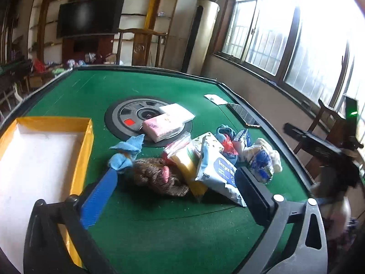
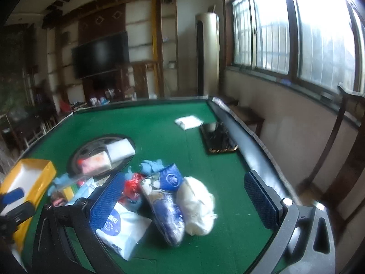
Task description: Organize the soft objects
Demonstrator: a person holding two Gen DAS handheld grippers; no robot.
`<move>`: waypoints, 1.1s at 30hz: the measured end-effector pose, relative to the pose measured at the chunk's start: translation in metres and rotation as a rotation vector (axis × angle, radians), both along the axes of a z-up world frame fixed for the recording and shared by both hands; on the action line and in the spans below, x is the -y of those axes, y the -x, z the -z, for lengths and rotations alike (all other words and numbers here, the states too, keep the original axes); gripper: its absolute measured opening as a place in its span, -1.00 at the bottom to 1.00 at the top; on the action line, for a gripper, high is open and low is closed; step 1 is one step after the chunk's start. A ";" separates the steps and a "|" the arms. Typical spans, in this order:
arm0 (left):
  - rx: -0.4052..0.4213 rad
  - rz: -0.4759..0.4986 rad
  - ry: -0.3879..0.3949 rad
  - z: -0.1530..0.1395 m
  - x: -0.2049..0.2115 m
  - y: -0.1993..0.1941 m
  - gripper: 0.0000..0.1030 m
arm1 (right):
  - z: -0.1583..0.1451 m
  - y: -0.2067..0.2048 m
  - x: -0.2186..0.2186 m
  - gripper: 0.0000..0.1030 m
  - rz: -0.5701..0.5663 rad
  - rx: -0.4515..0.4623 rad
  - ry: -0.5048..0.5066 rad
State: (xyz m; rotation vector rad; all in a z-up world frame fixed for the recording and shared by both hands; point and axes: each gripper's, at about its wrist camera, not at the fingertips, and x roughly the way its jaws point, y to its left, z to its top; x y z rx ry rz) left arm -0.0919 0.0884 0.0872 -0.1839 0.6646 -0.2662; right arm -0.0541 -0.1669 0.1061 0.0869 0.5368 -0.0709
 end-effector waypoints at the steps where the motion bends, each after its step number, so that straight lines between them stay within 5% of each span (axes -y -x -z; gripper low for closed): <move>1: -0.043 0.004 0.009 0.002 -0.005 -0.002 1.00 | 0.005 -0.010 0.004 0.98 0.010 -0.005 -0.032; 5: -0.066 0.058 0.013 0.000 -0.001 -0.004 1.00 | 0.024 -0.014 0.019 0.98 0.107 0.015 -0.029; 9: 0.037 0.177 -0.175 -0.017 0.057 -0.019 1.00 | 0.030 -0.009 0.044 0.98 0.113 -0.021 -0.149; 11: 0.024 0.258 -0.209 -0.016 0.083 -0.039 1.00 | 0.032 -0.006 0.051 0.98 0.123 -0.021 -0.175; 17: -0.096 0.334 -0.287 0.007 0.131 -0.104 1.00 | 0.037 -0.012 0.058 0.98 0.113 -0.049 -0.212; 20: -0.226 0.397 -0.269 0.026 0.137 -0.117 0.93 | 0.037 -0.014 0.060 0.98 0.106 -0.049 -0.229; 24: -0.357 0.613 -0.156 0.036 0.139 -0.089 0.80 | 0.041 -0.015 0.068 0.98 0.103 -0.068 -0.282; 26: -0.406 0.707 -0.159 0.042 0.142 -0.065 0.78 | 0.045 -0.016 0.073 0.98 0.098 -0.082 -0.319; 30: -0.341 0.786 -0.216 0.033 0.142 -0.023 0.79 | 0.050 -0.017 0.077 0.98 0.095 -0.104 -0.357; 33: -0.176 0.769 -0.331 0.021 0.151 -0.004 0.79 | 0.050 -0.016 0.078 0.98 0.097 -0.103 -0.362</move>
